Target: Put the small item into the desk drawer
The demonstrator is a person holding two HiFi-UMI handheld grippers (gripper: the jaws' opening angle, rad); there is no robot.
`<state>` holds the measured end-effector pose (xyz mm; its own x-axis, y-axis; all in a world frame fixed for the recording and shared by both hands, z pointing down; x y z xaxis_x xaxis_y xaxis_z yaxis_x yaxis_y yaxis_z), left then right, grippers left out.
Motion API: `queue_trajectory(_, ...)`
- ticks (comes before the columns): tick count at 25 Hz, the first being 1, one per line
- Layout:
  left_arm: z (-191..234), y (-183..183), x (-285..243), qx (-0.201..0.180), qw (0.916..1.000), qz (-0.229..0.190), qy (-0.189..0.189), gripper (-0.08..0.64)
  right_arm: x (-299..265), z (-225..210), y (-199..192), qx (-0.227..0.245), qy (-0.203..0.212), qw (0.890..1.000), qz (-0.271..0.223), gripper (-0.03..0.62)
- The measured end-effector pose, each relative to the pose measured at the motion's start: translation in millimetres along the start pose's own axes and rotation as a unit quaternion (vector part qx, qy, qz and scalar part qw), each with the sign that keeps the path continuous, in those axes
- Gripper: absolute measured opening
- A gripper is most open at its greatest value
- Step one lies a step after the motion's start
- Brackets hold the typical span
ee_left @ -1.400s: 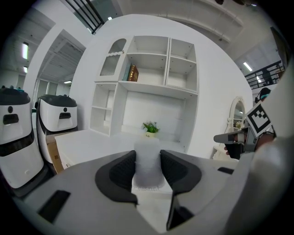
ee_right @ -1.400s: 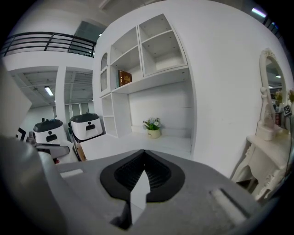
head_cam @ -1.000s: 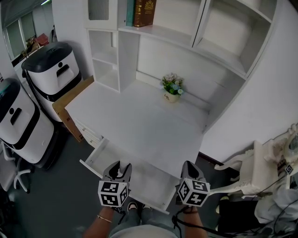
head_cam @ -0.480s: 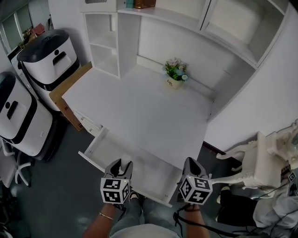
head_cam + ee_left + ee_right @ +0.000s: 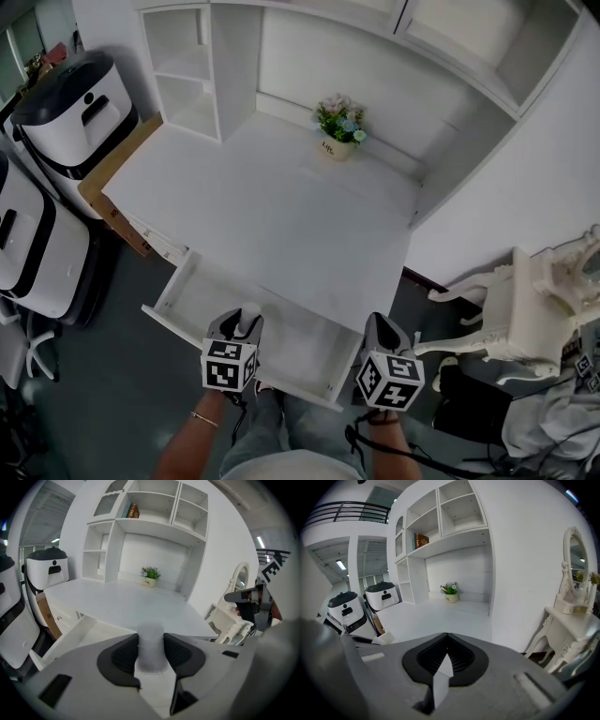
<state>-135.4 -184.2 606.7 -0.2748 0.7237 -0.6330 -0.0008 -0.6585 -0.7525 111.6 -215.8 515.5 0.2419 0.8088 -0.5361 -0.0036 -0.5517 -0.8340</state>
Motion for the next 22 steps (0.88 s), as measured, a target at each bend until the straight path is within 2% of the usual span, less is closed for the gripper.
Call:
queue_trajectory(3, -3, -6, -22, -0.016, 0.9992, 0.032, -0.018, 0.163, -4, -7, 0, -0.006, -0.007, 1.0, 0.003, 0.005)
queue_trajectory(5, -4, -14, -37, -0.041, 0.997, 0.057, -0.033, 0.163, -5, -11, -2, -0.01, -0.012, 1.0, 0.005, 0.005)
queue_trajectory(9, -2, -24, -63, -0.1, 0.9887, 0.098, -0.054, 0.162, -3, -20, -3, -0.019, -0.024, 0.999, 0.005, 0.005)
queue_trajectory(12, -5, -25, -78, -0.129, 0.9822, 0.115, -0.073, 0.163, -2, -30, -4, -0.027, -0.035, 0.999, 0.008, 0.005)
queue_trajectory(16, -14, -32, -93, -0.184, 0.9657, 0.148, -0.108, 0.163, -2, -40, -8, -0.036, -0.049, 0.998, 0.012, 0.005)
queue_trajectory(22, -21, -53, -117, -0.25, 0.94, 0.186, -0.14, 0.163, 7, -55, -16, -0.049, -0.069, 0.996, 0.018, 0.005)
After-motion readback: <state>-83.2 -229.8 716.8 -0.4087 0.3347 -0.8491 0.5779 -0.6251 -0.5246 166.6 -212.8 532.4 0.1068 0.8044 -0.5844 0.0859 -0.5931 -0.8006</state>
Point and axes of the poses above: the fingertips, and each gripper's own axes: x backward along the fingers, z to its left, y out of its top, the point moved 1 cm from there along x, backward along the fingers, and after that the axes turned 2 degrees about -x, right-handed, at the moved point
